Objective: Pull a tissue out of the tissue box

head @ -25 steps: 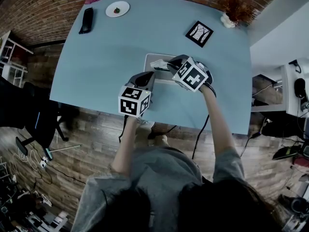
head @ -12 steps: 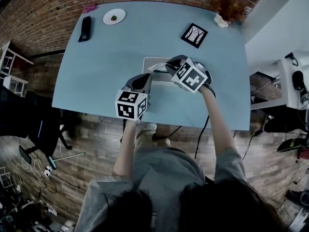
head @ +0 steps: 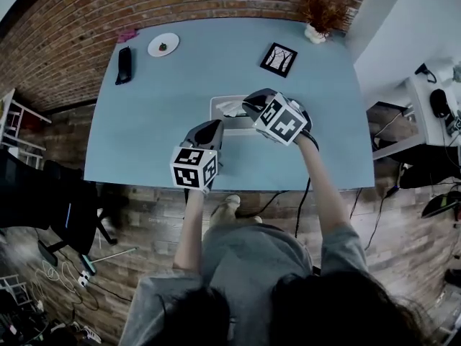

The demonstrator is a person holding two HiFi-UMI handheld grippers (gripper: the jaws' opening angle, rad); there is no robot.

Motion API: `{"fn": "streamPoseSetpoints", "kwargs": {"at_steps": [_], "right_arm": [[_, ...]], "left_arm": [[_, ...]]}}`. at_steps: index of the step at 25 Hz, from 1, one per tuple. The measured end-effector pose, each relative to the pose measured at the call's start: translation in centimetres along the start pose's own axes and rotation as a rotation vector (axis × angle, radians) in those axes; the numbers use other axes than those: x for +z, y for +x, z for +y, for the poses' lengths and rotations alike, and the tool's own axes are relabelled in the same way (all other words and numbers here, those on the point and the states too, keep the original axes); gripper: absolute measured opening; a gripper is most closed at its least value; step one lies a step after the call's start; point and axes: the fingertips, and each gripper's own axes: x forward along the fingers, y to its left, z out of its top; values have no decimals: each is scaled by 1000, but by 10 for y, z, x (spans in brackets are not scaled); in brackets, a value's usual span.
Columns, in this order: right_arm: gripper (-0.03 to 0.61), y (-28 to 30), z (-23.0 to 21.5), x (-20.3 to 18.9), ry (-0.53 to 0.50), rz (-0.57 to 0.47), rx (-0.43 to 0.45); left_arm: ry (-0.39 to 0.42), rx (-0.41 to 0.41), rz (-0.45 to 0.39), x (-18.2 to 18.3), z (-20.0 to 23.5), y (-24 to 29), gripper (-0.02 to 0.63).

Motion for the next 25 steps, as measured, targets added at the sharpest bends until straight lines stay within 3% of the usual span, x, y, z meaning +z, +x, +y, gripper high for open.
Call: {"fn": "streamPoseSetpoints", "kwargs": {"at_steps": [18,25], "right_arm": [[3,-44,6,-2,80,-80,-139],[3,-77,3,7,132,-178,-198]], "left_arm": [[59,-48,-50,17,-21,-25,3],[78,-66,-74,23,-37,-34,3]]}}
